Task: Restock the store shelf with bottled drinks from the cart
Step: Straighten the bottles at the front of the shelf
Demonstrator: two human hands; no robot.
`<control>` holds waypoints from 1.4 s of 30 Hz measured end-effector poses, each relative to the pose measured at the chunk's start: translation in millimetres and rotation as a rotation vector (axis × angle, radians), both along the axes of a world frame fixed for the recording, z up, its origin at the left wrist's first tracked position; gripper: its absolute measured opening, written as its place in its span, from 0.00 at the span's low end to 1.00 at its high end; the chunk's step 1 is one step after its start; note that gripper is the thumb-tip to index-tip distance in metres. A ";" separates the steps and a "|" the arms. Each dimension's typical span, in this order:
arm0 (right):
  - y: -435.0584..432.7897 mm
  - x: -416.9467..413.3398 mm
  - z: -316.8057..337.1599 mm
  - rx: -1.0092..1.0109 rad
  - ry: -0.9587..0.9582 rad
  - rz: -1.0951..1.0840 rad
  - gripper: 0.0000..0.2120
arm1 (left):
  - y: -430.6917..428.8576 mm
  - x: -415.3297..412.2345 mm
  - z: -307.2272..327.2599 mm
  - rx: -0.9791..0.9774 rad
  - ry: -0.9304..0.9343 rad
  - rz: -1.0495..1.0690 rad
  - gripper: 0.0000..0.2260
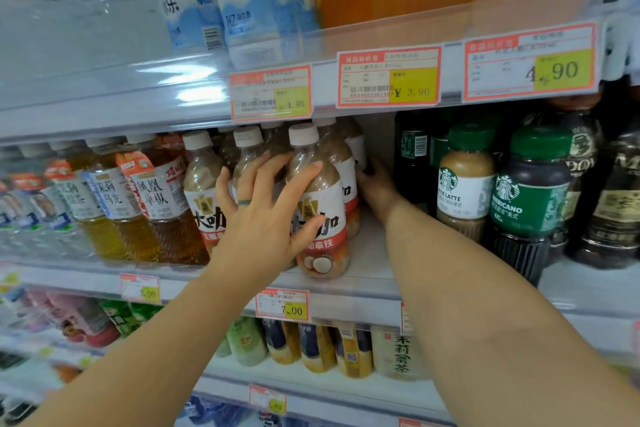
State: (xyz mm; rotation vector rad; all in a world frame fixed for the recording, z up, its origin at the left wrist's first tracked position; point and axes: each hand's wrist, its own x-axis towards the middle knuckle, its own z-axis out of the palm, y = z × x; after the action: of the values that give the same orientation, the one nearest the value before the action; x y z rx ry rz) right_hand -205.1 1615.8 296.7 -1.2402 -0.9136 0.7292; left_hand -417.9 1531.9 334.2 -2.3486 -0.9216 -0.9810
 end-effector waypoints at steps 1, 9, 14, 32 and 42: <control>-3.6 -0.8 0.4 -0.017 -0.024 0.001 0.28 | -0.9 0.0 -0.5 -0.005 -0.002 0.002 0.23; -21.8 -12.2 14.7 -0.195 -0.034 0.093 0.36 | -5.3 0.2 -1.1 -0.007 -0.010 0.012 0.23; -32.1 -20.9 20.8 -0.169 0.076 0.107 0.32 | -7.3 -0.1 -1.0 -0.030 -0.010 0.028 0.24; -142.5 -90.7 8.5 -0.013 -0.503 0.067 0.35 | 14.7 -47.7 -42.0 -0.318 -0.204 0.081 0.36; -166.4 -102.7 18.9 0.045 -0.585 -0.045 0.33 | -12.1 -39.5 -38.5 -0.105 -0.258 -0.166 0.26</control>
State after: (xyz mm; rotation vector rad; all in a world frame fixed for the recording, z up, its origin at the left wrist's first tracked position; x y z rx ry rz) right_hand -307.8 1449.5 315.6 -1.4577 -1.3611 0.3023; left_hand -457.4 1519.8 295.6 -2.4566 -0.9018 -1.3580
